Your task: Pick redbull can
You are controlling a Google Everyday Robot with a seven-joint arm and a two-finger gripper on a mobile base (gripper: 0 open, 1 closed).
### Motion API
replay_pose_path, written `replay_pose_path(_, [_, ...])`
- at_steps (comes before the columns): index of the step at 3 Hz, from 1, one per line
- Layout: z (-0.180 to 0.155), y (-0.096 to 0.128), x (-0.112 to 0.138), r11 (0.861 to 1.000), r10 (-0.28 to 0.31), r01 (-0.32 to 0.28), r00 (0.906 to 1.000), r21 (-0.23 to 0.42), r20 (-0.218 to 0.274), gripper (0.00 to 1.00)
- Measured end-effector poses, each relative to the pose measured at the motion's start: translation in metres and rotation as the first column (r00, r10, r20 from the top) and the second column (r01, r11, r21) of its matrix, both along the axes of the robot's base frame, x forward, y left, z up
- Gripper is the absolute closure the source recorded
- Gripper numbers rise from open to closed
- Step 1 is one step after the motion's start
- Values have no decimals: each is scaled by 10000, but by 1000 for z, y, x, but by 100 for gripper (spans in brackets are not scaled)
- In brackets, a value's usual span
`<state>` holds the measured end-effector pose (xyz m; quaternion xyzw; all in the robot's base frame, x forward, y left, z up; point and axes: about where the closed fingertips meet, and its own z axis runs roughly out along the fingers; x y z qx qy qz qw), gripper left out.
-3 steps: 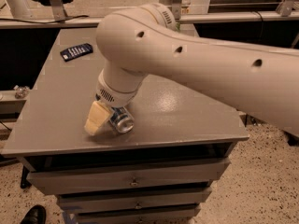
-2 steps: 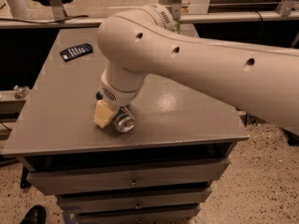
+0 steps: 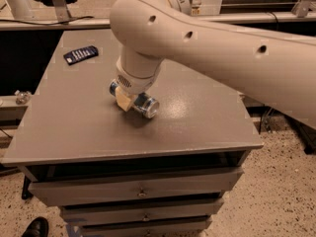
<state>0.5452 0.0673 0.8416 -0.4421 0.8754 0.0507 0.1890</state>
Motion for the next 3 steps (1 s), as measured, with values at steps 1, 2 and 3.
replay_pose_path(1, [30,-10,23,9992,-139,120,9987,391,499,100])
replay_pose_path(2, [68,-14,39,9865,23,-170,9960,1630,895,100])
replay_pose_path(3, [75,-7,34,9788,197,-351,9968,2020,777,100])
